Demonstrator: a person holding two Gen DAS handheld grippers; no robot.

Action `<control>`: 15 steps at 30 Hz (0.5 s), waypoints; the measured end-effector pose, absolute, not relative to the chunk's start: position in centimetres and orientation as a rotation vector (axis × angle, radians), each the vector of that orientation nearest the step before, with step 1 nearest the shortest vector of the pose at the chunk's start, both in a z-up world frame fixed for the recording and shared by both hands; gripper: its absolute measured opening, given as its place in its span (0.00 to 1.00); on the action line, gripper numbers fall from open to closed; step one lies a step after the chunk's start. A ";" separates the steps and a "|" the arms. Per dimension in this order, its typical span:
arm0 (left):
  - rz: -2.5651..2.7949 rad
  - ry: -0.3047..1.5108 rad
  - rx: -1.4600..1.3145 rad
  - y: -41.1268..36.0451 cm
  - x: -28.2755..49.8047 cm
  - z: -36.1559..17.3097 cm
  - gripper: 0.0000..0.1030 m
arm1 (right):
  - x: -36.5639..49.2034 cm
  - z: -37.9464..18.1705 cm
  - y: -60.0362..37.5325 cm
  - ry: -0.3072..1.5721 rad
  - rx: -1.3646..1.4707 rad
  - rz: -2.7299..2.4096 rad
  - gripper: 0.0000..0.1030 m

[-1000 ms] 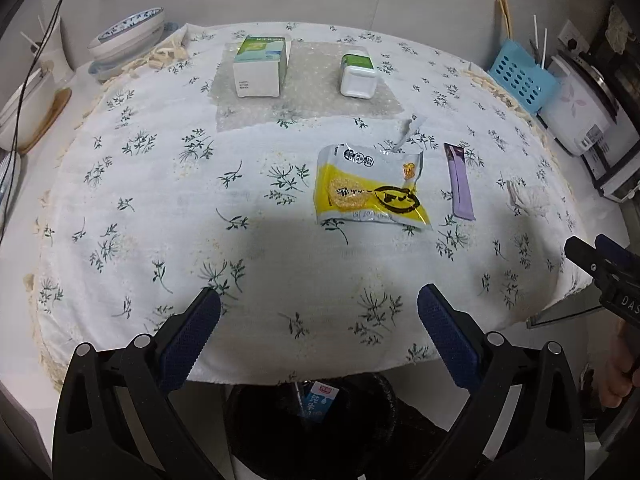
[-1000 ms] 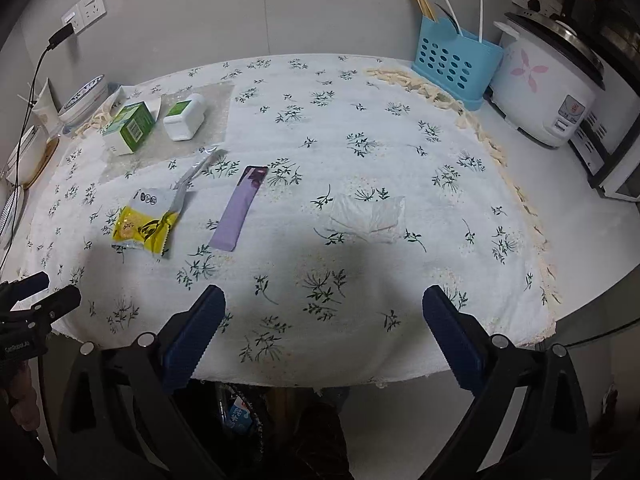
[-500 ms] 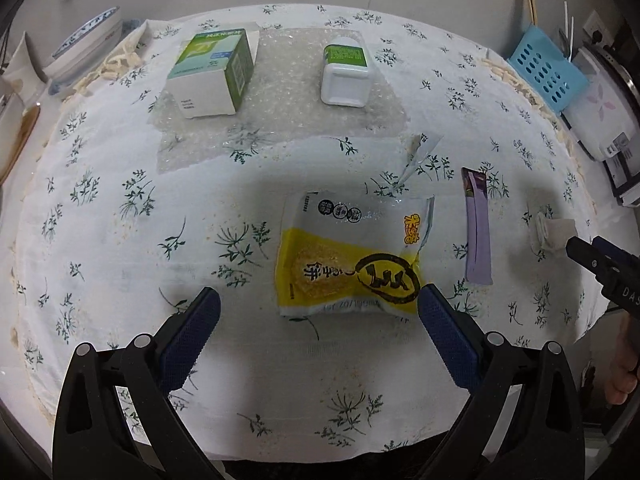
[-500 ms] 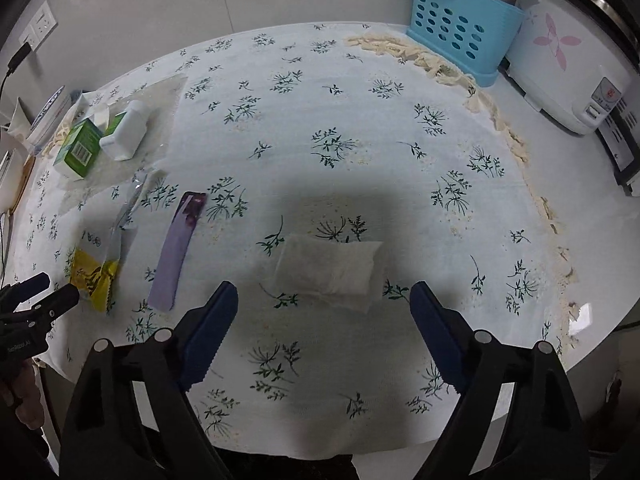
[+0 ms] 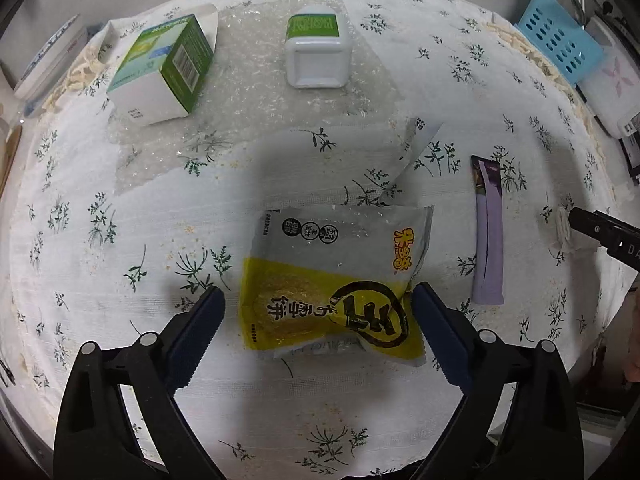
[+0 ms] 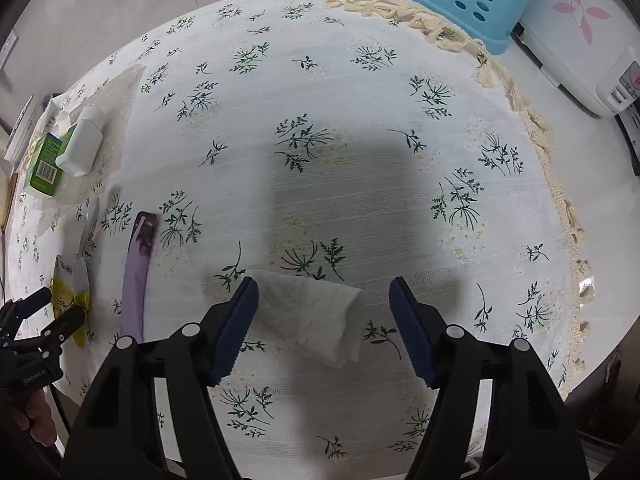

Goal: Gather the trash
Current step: 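Grasp the yellow snack bag with the left tool while the right tool grasps the white tissue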

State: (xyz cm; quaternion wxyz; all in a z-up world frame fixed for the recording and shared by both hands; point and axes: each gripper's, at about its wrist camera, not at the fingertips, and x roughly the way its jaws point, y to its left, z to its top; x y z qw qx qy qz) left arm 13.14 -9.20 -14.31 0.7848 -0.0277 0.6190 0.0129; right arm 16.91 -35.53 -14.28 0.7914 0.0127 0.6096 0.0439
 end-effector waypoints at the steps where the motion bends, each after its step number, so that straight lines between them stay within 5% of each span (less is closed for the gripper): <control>1: 0.026 1.342 -0.065 -9.3 13.3 -14.4 0.83 | 17.0 -14.4 -35.6 1.320 0.025 0.093 0.60; 15: 0.031 1.379 -0.041 -10.3 14.3 -13.6 0.63 | 18.2 -15.1 -38.3 1.435 0.110 0.111 0.44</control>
